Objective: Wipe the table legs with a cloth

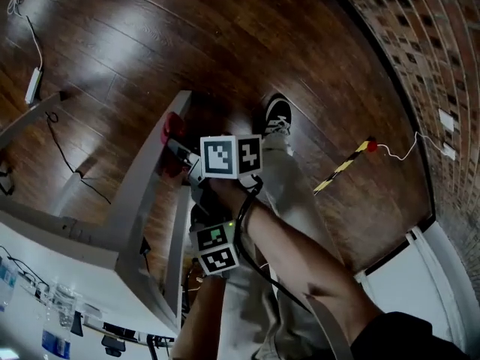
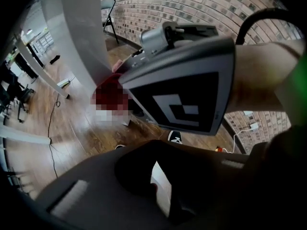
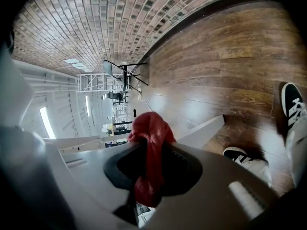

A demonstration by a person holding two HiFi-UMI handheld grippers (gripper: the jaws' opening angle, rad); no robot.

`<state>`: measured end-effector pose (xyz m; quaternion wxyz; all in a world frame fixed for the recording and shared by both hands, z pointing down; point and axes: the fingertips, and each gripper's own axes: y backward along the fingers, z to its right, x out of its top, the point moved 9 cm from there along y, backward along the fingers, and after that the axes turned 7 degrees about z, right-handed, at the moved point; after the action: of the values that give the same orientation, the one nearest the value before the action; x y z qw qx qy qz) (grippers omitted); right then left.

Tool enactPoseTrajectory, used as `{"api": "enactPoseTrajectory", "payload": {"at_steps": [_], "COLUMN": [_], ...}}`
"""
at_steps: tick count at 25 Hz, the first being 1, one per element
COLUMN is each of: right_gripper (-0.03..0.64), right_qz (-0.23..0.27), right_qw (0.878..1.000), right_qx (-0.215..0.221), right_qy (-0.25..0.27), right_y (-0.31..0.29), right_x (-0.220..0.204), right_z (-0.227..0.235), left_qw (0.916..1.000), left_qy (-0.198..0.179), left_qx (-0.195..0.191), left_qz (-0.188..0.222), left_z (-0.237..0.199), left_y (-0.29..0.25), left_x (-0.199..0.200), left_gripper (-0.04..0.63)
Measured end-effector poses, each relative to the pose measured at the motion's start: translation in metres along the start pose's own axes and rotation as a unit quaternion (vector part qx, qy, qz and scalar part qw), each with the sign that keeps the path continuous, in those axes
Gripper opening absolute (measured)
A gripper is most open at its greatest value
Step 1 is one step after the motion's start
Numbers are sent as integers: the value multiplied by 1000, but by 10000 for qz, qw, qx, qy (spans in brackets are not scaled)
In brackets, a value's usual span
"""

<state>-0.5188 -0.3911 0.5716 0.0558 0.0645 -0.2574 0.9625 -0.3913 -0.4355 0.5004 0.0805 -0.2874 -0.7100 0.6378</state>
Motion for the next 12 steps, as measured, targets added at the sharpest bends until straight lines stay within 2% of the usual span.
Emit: {"api": "enactPoseTrajectory", "payload": {"at_steps": [8, 12], "right_gripper": [66, 66], "right_qz": [64, 70], "right_qw": [9995, 9989], "right_qx": [-234, -399], "right_qy": [-191, -243], "right_y": [-34, -57], "right_x": [4, 10], "right_z": [59, 96], "left_qw": [9974, 9965], "left_qy": [627, 674], "left_qx": [351, 496], "left_qz": [-34, -61], "left_z": [-29, -41], "left_y": [-33, -55], "left_x": [5, 8], "left_gripper": [2, 2]}}
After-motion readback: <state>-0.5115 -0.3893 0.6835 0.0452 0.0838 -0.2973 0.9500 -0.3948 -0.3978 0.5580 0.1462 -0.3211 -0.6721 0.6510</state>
